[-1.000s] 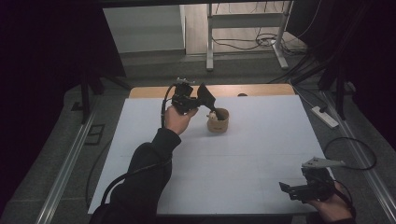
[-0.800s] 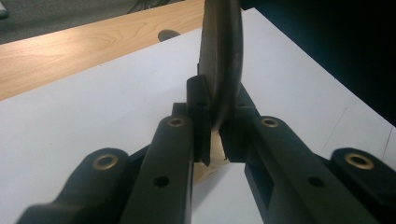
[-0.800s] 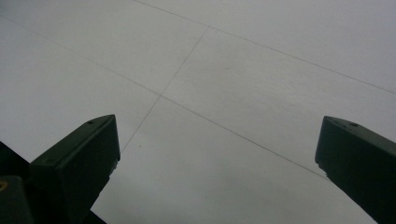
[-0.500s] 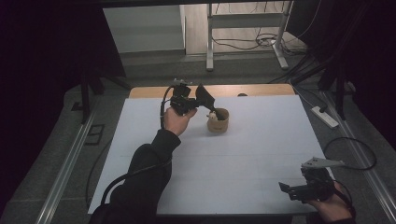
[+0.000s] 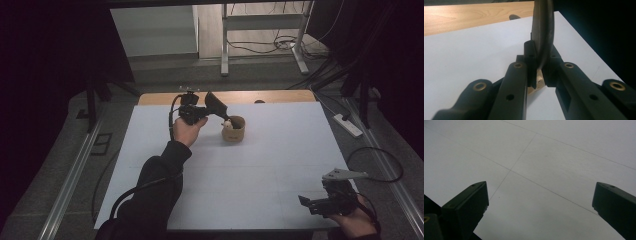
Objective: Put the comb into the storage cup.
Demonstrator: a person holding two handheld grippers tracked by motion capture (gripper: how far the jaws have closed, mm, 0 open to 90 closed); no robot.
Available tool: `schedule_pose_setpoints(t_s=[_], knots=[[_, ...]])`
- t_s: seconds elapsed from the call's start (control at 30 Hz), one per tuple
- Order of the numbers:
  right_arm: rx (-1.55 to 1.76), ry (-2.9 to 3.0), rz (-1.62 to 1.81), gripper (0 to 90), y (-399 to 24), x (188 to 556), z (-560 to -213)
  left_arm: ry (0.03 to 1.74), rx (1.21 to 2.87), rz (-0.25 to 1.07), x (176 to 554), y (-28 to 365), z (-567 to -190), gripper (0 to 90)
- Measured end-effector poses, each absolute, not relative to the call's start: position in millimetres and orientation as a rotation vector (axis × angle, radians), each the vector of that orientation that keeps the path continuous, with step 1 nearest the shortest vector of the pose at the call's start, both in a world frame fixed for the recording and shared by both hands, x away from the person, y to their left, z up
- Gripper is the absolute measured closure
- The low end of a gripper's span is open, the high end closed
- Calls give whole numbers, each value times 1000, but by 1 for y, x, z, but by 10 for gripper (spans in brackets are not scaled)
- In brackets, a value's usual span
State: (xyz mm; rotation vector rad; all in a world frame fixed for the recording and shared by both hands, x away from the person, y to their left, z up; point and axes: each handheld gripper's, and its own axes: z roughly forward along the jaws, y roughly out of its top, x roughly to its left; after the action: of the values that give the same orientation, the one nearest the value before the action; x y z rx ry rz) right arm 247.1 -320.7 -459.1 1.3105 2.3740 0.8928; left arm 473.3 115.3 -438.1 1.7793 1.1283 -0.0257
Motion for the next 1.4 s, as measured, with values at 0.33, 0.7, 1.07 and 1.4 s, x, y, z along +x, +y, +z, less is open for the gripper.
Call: schedule_pose_setpoints(t_s=[0.33,0.7,1.07,1.4], knots=[[1311,2376,890,7,-321,247,-459,1158,1778,11,473,116,-440,757],[1310,2378,888,7,-320,247,-459,1150,1770,34,471,118,-437,613],[1307,2377,886,7,-320,247,-459,1134,1803,141,468,119,-431,463],[1302,2376,888,7,-320,247,-459,1117,1847,282,462,120,-421,268]])
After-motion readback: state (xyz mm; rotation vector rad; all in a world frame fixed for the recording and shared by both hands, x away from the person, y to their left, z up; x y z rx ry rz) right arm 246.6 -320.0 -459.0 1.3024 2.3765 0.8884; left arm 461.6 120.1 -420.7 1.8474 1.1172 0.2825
